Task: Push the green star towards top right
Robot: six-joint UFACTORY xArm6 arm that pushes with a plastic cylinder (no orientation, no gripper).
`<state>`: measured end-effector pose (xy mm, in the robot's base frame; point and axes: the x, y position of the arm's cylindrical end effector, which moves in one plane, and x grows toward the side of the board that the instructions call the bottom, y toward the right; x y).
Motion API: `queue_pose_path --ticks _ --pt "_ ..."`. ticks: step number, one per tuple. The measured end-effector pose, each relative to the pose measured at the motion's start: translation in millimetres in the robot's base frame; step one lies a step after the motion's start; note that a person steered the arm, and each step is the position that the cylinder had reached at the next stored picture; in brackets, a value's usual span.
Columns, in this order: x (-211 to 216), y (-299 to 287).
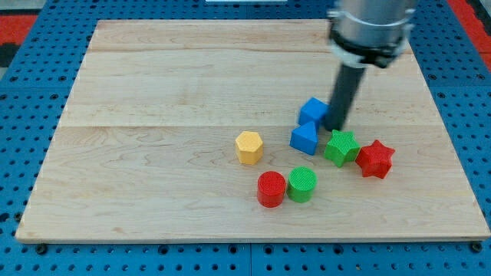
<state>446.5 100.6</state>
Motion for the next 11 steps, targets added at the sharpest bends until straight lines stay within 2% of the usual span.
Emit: queue_pose_path --ticks 1,4,5,6,7,8,9,10,11 --pt "-7 -32" --pt "-11 -46" --pt "-12 -33" --pt "-14 25" --pt "-48 86" --pt "-19 140" --pt "48 155" --pt "111 115" --pt "77 20"
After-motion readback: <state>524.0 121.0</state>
